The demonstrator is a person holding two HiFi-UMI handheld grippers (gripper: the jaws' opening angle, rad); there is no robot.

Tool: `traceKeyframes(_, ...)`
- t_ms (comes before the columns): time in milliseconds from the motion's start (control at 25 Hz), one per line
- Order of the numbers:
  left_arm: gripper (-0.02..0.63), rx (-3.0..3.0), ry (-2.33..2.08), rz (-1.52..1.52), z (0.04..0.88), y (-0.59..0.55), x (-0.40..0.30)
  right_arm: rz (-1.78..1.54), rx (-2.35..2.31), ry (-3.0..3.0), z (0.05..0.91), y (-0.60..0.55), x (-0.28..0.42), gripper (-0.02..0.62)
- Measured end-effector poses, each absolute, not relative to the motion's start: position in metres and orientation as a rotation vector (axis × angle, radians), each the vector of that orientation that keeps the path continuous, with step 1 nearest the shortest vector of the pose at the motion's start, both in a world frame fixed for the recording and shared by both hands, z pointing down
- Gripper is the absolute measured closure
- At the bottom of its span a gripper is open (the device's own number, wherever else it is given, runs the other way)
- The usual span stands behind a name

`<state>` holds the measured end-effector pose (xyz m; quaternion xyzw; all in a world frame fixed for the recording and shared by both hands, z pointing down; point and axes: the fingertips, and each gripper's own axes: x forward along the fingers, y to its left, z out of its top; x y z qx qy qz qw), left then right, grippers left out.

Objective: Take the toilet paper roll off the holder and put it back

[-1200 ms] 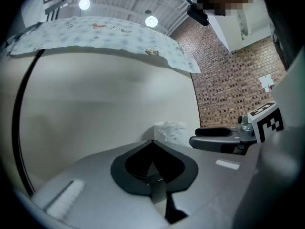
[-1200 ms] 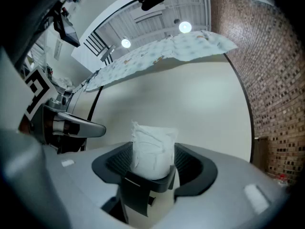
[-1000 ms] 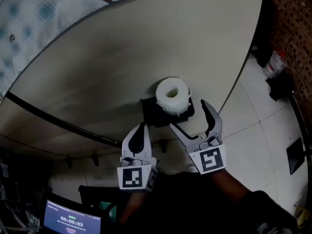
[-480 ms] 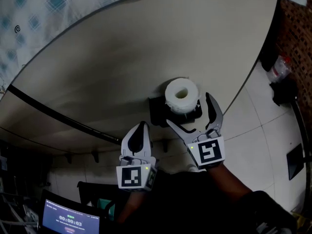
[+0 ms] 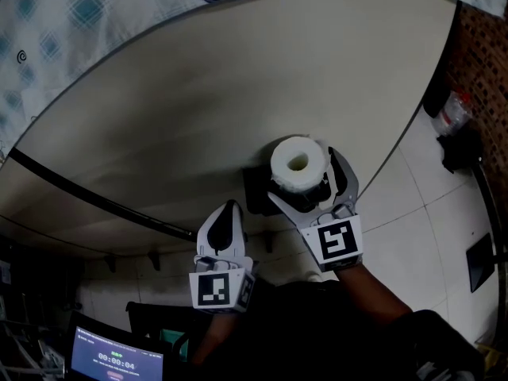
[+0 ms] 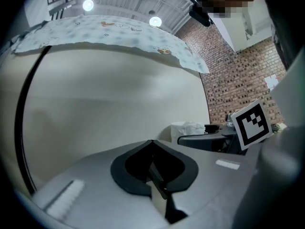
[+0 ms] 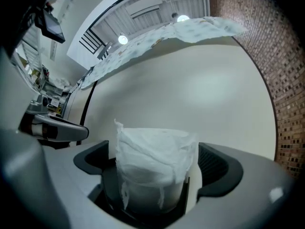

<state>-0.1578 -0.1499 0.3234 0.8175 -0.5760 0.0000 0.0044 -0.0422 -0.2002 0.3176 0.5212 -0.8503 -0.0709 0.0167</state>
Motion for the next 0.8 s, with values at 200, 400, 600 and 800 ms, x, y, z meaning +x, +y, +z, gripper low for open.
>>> traceKeyframes(200, 0.589, 2.547, -1.814, -0.004, 0.320, -0.152, -0.156, -0.218, 1.580, -2.658, 0.314, -0.199, -0.042, 0.067)
traceKeyframes(400, 0.589, 2.527, -1.819, -0.004, 0.322, -0.152, -0.157, -0.216, 1.572, -2.671, 0.312, -0.196, -0.038, 0.146)
traceKeyframes(600, 0.589, 2.552, -1.801, -0.003, 0.324, -0.151, -0.156, -0.212, 1.555, -2.694, 0.310, -0.194, -0.039, 0.156)
traceKeyframes(800, 0.589, 2.543, -1.807, -0.027, 0.323, -0.152, -0.156, -0.248, 1.560, -2.738, 0.292, -0.189, -0.039, 0.156)
